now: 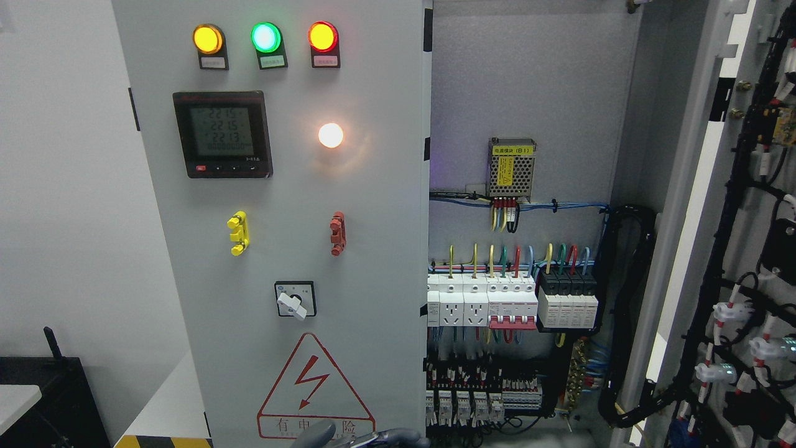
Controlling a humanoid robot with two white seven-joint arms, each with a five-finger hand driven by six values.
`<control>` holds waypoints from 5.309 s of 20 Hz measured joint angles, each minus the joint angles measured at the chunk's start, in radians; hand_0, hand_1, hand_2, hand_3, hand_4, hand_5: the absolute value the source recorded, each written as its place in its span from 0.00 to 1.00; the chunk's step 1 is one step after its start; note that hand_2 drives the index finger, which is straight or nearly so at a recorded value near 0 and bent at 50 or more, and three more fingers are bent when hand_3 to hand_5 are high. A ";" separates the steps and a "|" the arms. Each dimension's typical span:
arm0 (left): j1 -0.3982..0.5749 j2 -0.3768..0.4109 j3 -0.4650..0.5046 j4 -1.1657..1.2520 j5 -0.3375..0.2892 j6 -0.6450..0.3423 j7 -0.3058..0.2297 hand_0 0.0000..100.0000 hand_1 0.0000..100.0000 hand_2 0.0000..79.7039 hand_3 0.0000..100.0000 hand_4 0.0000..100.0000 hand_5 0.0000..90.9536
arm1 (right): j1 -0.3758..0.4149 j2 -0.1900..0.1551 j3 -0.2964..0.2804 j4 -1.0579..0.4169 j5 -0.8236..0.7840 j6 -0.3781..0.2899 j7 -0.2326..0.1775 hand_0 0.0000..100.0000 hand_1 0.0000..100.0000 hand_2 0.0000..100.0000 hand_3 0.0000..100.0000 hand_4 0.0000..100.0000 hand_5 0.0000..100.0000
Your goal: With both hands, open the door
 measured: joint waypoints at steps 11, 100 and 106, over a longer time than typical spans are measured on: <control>0.492 -0.010 0.350 0.005 -0.296 -0.009 -0.004 0.00 0.00 0.00 0.00 0.00 0.00 | 0.000 0.000 0.000 0.000 0.000 -0.001 0.000 0.39 0.00 0.00 0.00 0.00 0.00; 0.512 -0.655 0.723 1.586 -0.977 -0.178 0.330 0.00 0.00 0.00 0.00 0.00 0.00 | 0.641 -0.197 0.010 -1.118 0.000 -0.276 0.000 0.39 0.00 0.00 0.00 0.00 0.00; 0.508 -0.655 0.724 1.580 -0.972 -0.180 0.327 0.00 0.00 0.00 0.00 0.00 0.00 | 0.721 -0.258 0.027 -1.317 -0.002 -0.316 0.000 0.39 0.00 0.00 0.00 0.00 0.00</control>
